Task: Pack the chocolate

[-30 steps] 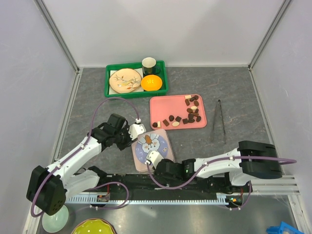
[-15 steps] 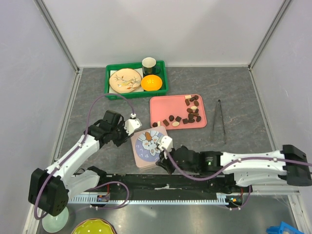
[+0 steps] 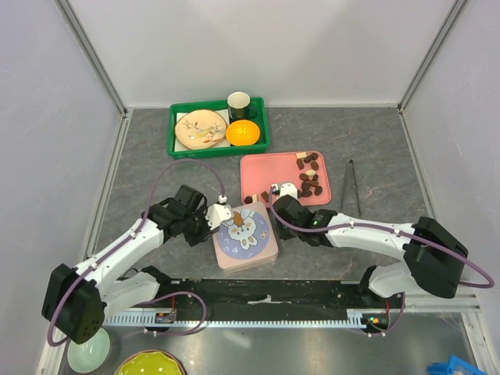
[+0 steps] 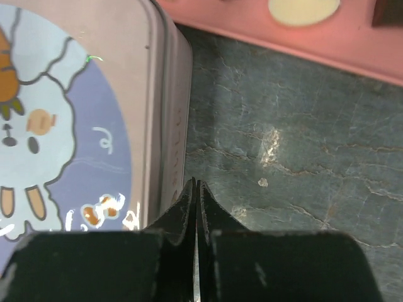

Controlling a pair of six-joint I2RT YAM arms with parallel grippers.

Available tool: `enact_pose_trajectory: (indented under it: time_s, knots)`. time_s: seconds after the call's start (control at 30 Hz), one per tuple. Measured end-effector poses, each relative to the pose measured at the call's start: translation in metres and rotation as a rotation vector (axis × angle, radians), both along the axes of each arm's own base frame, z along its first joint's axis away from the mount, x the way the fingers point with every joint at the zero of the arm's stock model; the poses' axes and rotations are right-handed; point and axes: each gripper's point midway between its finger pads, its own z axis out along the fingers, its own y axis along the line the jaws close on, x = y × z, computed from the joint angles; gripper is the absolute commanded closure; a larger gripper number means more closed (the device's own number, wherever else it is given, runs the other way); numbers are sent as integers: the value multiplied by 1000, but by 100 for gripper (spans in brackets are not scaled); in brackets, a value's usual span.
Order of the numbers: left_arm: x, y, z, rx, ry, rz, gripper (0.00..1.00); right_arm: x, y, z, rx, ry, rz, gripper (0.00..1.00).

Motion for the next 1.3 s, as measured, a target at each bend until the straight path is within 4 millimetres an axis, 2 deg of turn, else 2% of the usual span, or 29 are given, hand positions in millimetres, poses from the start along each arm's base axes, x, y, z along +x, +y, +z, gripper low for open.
enact_pose_trajectory:
  time_s: [0.1, 0.23, 0.43, 0.63, 0.87, 1.3]
  knots:
    - [-8, -1, -14, 22, 41, -18, 62, 1, -4, -11, -4, 50, -28, 100]
    - [-13, -2, -26, 36, 74, -21, 62, 4, -3, -12, 39, 81, -48, 100]
    - [-8, -11, -32, 28, 79, -19, 62, -4, 5, -23, 92, 149, -43, 100]
    - [0, -22, -21, 11, 63, -18, 63, -21, 0, -46, 111, 238, -69, 100]
    - [14, -31, -2, -4, 15, -6, 63, -13, -3, -46, 167, 258, -114, 100]
    - [9, -29, -4, 14, 32, 18, 63, -10, 2, -46, 237, 269, -108, 100]
